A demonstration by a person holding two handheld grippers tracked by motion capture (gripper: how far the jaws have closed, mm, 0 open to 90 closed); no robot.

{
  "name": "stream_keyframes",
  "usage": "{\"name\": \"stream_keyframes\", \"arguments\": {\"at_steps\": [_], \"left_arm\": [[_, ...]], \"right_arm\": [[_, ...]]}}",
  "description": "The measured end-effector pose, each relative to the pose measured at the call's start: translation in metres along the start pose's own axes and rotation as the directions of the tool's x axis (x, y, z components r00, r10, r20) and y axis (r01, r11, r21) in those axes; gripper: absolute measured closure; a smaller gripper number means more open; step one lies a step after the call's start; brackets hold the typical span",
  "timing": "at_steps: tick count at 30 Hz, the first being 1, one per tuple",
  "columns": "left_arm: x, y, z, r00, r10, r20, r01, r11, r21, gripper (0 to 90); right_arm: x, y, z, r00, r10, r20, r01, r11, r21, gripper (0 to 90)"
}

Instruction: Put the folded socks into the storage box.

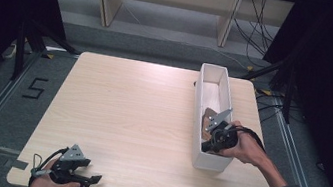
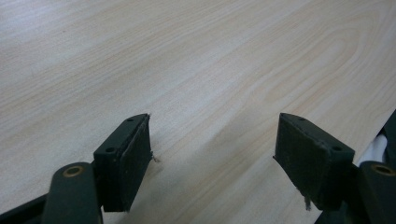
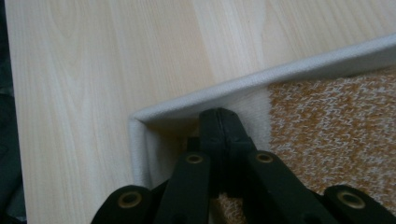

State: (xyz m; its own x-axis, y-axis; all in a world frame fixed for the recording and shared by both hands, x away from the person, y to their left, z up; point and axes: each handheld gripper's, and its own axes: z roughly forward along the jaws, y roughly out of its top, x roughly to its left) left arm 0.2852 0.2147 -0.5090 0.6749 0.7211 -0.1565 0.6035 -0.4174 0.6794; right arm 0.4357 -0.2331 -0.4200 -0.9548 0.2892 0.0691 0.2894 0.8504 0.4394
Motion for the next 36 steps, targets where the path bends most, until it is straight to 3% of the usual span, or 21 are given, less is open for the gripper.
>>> {"name": "stream_keyframes", "arguments": {"at_steps": [4,7,9,11,12,13,14,15,17,18,22,27,28,29,33,36], "left_arm": [[0.001,0.000,0.000,1.0000,0.002,-0.007,-0.002,1.0000,0.008,26.0],[-0.001,0.000,0.001,1.0000,0.000,-0.003,0.000,1.0000,0.001,26.0],[-0.001,0.000,0.001,1.0000,0.002,-0.002,-0.002,1.0000,0.002,26.0],[0.000,0.001,0.002,0.9999,0.001,-0.013,-0.001,1.0000,-0.004,26.0],[-0.001,0.001,0.001,1.0000,-0.003,-0.007,0.003,1.0000,0.003,26.0],[0.000,0.001,0.000,1.0000,0.000,-0.004,0.000,1.0000,0.008,26.0],[0.000,0.001,0.000,1.0000,0.000,-0.004,0.000,1.0000,0.007,26.0],[0.000,0.001,0.000,1.0000,0.001,-0.004,-0.001,1.0000,0.007,26.0],[0.000,0.001,0.000,1.0000,0.001,-0.006,-0.001,1.0000,0.007,26.0],[0.000,0.000,0.000,1.0000,0.001,-0.002,-0.001,1.0000,0.001,26.0],[0.000,0.001,-0.001,1.0000,-0.001,-0.003,0.001,1.0000,-0.006,26.0],[0.000,0.001,-0.002,1.0000,0.002,-0.004,-0.002,1.0000,-0.009,26.0],[0.000,0.001,-0.002,1.0000,0.003,-0.005,-0.003,1.0000,-0.009,26.0],[0.000,0.001,-0.002,1.0000,-0.003,-0.007,0.003,0.9999,-0.014,26.0],[0.001,0.001,-0.002,0.9999,-0.007,-0.010,0.006,0.9998,-0.018,26.0],[0.001,0.001,-0.003,1.0000,-0.007,-0.007,0.007,0.9998,-0.019,26.0]], "right_arm": [[-0.002,-0.001,-0.025,0.9991,-0.022,0.037,0.024,0.998,-0.063,86.8],[-0.005,-0.006,-0.044,0.9936,0.051,0.100,-0.042,0.995,-0.089,87.3],[-0.008,-0.009,-0.047,0.9850,0.093,0.145,-0.085,0.995,-0.060,87.5],[-0.012,-0.011,-0.042,0.9831,0.100,0.153,-0.092,0.994,-0.056,87.4],[-0.013,-0.010,-0.040,0.9853,0.108,0.132,-0.102,0.993,-0.056,87.4],[-0.014,-0.009,-0.036,0.9867,0.085,0.139,-0.075,0.995,-0.073,87.4],[-0.012,-0.007,-0.033,0.9870,0.101,0.125,-0.094,0.994,-0.060,87.4],[-0.013,-0.005,-0.029,0.9878,0.092,0.126,-0.085,0.995,-0.059,87.3],[-0.014,-0.002,-0.018,0.9933,0.056,0.101,-0.052,0.998,-0.033,87.4],[-0.012,-0.002,-0.013,0.9906,0.072,0.116,-0.072,0.997,-0.012,87.5],[-0.012,-0.001,0.007,0.9951,0.021,0.097,-0.026,0.998,0.049,88.0],[-0.010,-0.006,0.012,0.9963,0.030,0.080,-0.034,0.999,0.041,87.7],[-0.007,-0.007,0.010,0.9938,0.074,0.082,-0.078,0.996,0.043,86.6],[-0.010,-0.007,0.008,0.9966,0.035,0.075,-0.037,0.999,0.029,85.1],[-0.009,-0.009,-0.011,0.9917,0.095,0.087,-0.090,0.994,-0.055,81.6],[-0.011,-0.013,-0.029,0.9807,0.153,0.122,-0.134,0.979,-0.155,79.7]]}}
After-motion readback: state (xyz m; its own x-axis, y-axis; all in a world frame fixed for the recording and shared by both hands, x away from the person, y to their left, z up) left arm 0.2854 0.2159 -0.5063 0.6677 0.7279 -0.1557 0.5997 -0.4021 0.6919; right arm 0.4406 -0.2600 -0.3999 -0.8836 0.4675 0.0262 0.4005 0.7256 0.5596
